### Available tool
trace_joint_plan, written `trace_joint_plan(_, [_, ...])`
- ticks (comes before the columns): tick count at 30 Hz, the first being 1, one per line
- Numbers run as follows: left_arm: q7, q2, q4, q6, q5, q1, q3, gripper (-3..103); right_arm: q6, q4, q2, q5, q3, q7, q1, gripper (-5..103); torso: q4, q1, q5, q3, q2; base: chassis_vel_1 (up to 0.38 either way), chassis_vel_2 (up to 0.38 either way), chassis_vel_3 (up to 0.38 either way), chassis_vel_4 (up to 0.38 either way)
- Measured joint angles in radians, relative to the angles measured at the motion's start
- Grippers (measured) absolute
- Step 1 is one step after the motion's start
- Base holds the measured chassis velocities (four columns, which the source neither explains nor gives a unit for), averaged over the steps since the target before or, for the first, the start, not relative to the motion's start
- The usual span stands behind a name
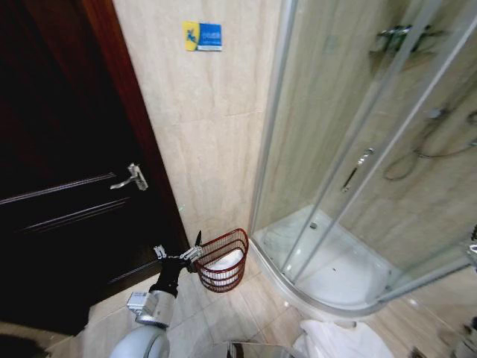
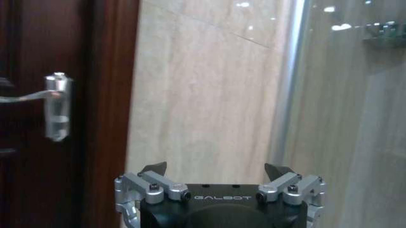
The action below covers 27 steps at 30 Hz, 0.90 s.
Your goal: Discard the used towel into the hamper.
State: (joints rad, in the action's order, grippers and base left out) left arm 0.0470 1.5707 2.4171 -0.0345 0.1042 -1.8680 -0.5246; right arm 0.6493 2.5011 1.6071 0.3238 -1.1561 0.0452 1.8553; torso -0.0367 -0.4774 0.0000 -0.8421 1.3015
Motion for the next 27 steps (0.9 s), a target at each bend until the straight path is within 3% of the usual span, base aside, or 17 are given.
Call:
trace_joint_plan(10, [0.0,0.0,0.0,0.0,0.0,0.0,0.0,100,-0.019,-0.001,0.001,-0.031,0.062,0.011,-0.013,100,0.0003,0.0,0.0001,0.0,0.0,-0.111,-0.109,-0.122,-0.107])
trace_joint_plan(27, [0.0,0.0,0.0,0.0,0.0,0.0,0.0,100,-0.018,-0.001,0.0,-0.04,0.061,0.01,-0.019,100,0.0,0.0,0.0,0.0,0.0,-0.022,-0.026,-0.021,-0.022])
